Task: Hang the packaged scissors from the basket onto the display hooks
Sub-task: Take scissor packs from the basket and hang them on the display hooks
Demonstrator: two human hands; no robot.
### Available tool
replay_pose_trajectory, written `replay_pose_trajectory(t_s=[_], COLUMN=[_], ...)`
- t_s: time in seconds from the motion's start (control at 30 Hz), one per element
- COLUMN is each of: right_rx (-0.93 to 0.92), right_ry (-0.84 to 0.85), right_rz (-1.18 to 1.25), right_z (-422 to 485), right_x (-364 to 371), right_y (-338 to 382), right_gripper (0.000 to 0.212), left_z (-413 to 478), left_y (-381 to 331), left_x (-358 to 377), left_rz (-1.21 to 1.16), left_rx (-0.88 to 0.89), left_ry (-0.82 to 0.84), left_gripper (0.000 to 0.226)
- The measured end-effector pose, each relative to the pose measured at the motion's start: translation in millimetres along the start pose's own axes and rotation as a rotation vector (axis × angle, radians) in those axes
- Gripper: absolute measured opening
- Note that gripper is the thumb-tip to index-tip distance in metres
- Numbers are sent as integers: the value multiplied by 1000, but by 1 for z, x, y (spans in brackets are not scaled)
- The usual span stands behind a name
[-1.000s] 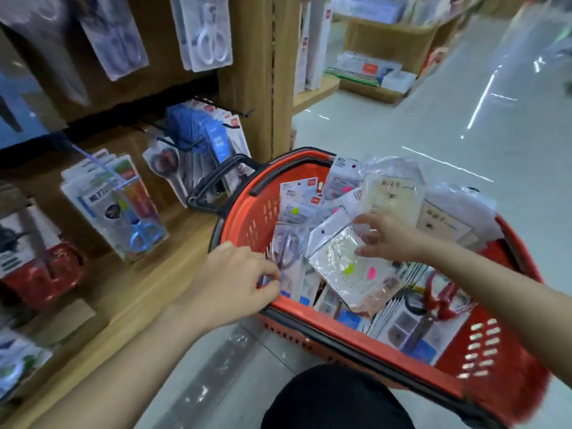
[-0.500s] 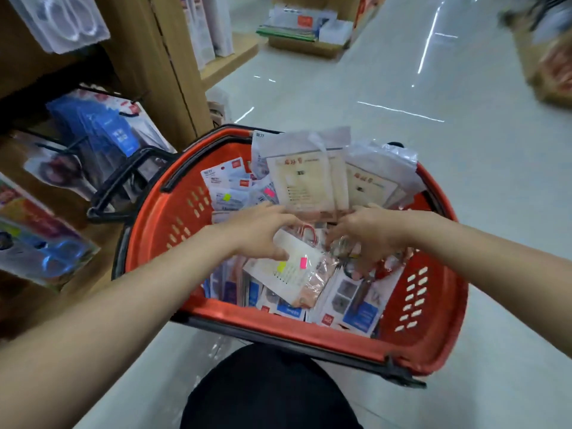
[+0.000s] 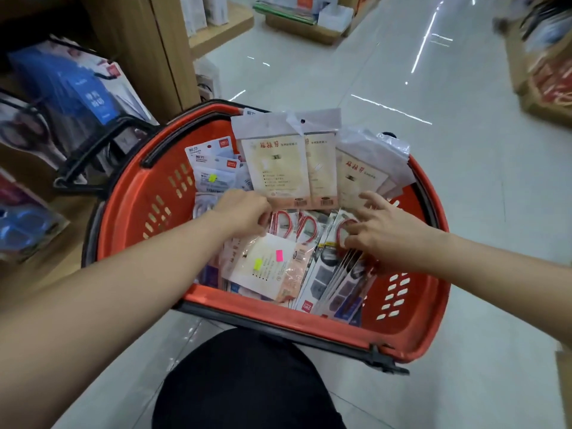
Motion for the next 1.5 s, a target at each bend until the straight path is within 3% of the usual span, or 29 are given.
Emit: replay_pose_trajectory(t_s=[0.13,0.23,0.3,0.4,0.53,0.67,0.83,0.97,1.07,1.17,1.33,1.4,1.5], right_rx=[-3,97,198,323,319,370,434,372,199,152,148,122,164], right_ry=[54,31,-35,-102,-310,-382,-391,-376,-235,-110,136,206,208], right_rz=[80,218,427,909,1437,1892,2089,2290,2127,1586,694,539,473], right_z=[0,-5,-10,-16,-15,-1,29,48,50,38,51,60,69], right_x=[2,-9,-17,-12,-13,-10,-20,-32,-31,-16,29,45,48], right_y=[-13,-45,-68,-89,-81,-52,-24,-1,-4,-28,-28,-22,-24], right_gripper=[45,67,69,60,33,33,51,37,52,51,102,124,135], left_z=[-1,-8,-16,-28,-45,-51,-53,-60,-78,-102,-119,-118,-117], left_y=[4,18,28,34,16,-11,-25,-6,15,39,60,61,65], left_x=[-4,-11,-25,-45,-55,-56,-52,-60,-68,-72,-60,-59,-57], left_rz=[-126,-524,-900,-1411,-1770,-1843,-1618,-1427,-1417,-1327,-1255,-1270,-1301], left_rx=[-21,-50,-74,-151,-111,41,0,14,-3,-62,-191,-201,-233], left_ry=[-12,-29,-110,-195,-121,-25,-180,-350,-460,-589,-653,-676,-700], left_gripper=[23,14,9,24,60,89,123,114,111,109,108,108,108])
Point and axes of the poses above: each hand's wrist, its own z-axis towards the middle knuckle, its own x-axis out of the palm, y = z × x, the point moved 7 cm from there along z, towards the middle knuckle, and after that the axes turned 5 degrees about y, right-handed, at the moved point
